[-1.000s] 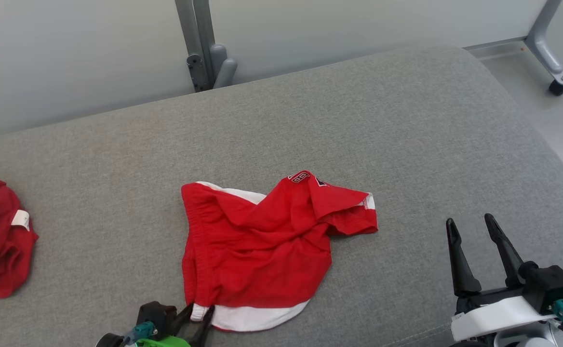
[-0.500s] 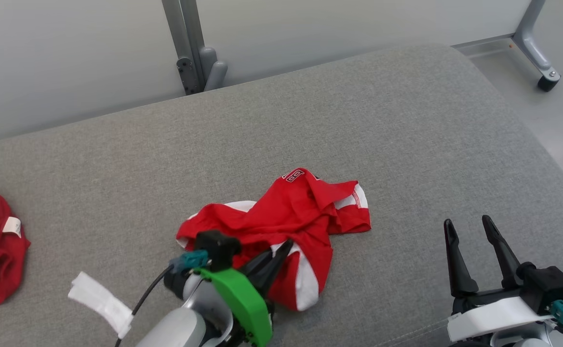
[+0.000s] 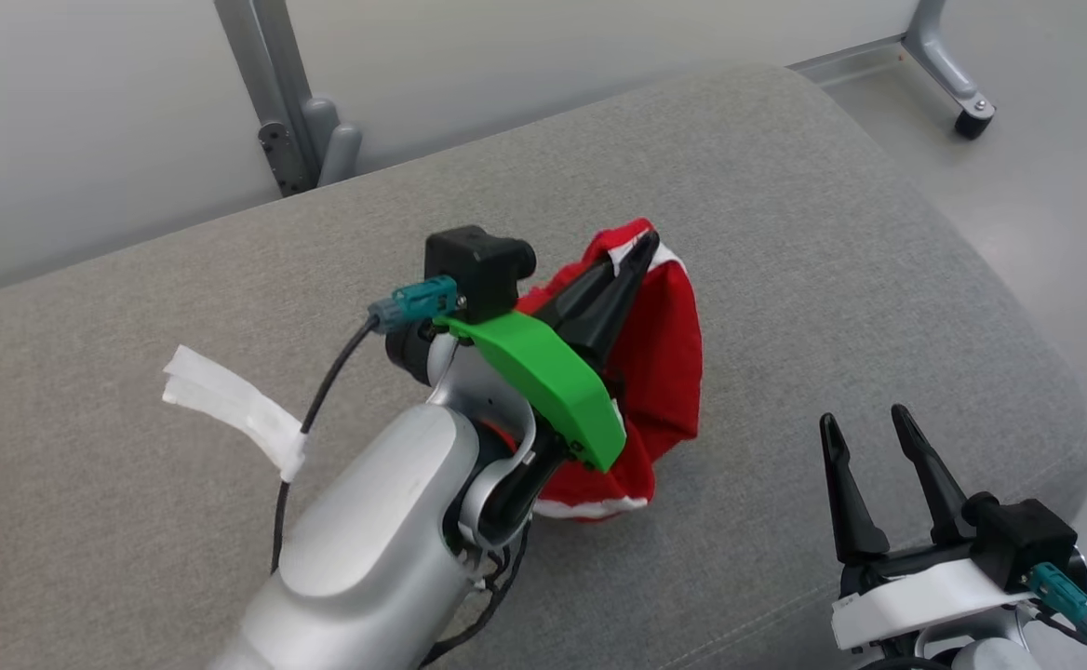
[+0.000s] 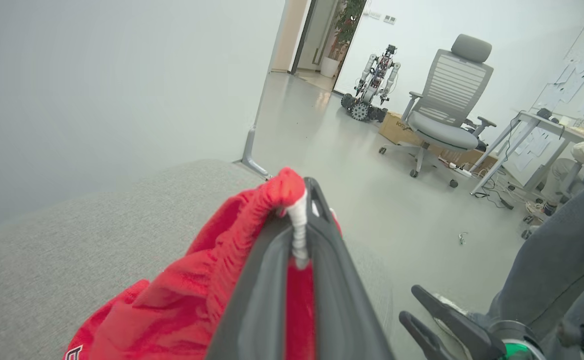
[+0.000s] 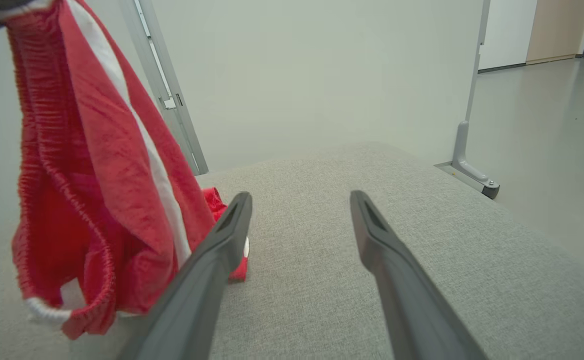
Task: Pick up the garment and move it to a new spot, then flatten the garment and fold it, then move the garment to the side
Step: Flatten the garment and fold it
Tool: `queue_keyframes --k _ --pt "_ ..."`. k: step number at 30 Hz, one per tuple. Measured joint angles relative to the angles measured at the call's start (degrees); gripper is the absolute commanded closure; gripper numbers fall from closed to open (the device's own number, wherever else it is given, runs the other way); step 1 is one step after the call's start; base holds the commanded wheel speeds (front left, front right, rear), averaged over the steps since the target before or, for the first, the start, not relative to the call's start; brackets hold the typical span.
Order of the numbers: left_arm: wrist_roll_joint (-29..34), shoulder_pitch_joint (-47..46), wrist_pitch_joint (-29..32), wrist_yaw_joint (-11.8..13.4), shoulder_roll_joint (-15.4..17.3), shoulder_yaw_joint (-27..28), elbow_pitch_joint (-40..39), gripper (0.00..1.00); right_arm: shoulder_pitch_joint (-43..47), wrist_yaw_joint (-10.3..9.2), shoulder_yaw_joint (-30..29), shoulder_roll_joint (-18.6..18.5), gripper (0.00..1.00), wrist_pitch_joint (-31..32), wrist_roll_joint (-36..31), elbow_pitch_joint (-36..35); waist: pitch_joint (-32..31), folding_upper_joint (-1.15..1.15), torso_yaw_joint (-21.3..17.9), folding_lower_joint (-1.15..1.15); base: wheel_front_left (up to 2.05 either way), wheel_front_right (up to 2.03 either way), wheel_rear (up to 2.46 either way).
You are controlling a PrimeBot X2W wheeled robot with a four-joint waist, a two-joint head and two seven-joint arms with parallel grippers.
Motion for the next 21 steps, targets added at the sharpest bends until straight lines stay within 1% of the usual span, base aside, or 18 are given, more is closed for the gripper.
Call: queue_keyframes --k 2,5,8,10,13,15,17,18,21 --pt "-2.8 -2.1 -1.99 1.03 -0.01 -0.35 0.71 1.0 -0.04 0.0 0.12 0.03 0.0 0.0 0.12 0.15 0.11 0.0 -1.1 0.0 0.0 0.0 0.0" --pt "-7.65 -5.88 -4.92 2.42 -0.12 -2.3 0.82 1.0 -0.2 0.0 0.18 0.03 0.0 0.0 0.66 0.27 0.31 0.0 -2.61 0.0 0.0 0.0 0.0" --pt "-14.89 -8.71 -8.79 2.67 -0.21 -3.45 0.46 1.0 -0.21 0.0 0.08 0.04 0.0 0.0 1.08 0.3 0.59 0.0 -3.63 0.0 0.0 0.0 0.0" --pt "-21.25 -10.22 -12.4 3.87 -0.24 -3.6 0.34 1.0 -0.21 0.0 0.0 0.03 0.0 0.0 1.09 0.37 0.9 0.0 -3.87 0.0 0.0 0.0 0.0" --pt "-24.87 -14.68 -16.47 5.0 -0.27 -5.91 1.43 1.0 -0.31 0.0 0.09 0.05 0.0 0.0 1.25 0.47 1.44 0.0 -3.75 0.0 0.0 0.0 0.0" --pt "-26.89 -16.57 -18.02 5.46 -0.29 -7.54 2.8 1.0 -0.8 0.0 0.23 0.04 0.0 0.0 1.41 0.53 1.76 0.0 -3.58 0.0 0.0 0.0 0.0" --pt "-26.72 -17.63 -18.9 5.66 -0.29 -9.24 5.84 1.0 -1.57 0.0 0.46 0.04 0.0 0.0 1.49 0.53 2.11 0.0 -3.43 0.0 0.0 0.0 0.0" --pt "-26.77 -17.63 -19.07 5.3 -0.27 -9.96 7.45 1.0 -1.77 0.0 0.55 0.05 0.0 0.0 1.59 0.53 2.3 0.0 -3.38 0.0 0.0 0.0 0.0" --pt "-27.16 -16.12 -19.41 3.09 -0.33 -11.65 13.22 1.0 -2.13 0.0 0.43 0.04 0.0 0.0 1.82 0.48 2.71 0.0 -3.08 0.0 0.0 0.0 0.0"
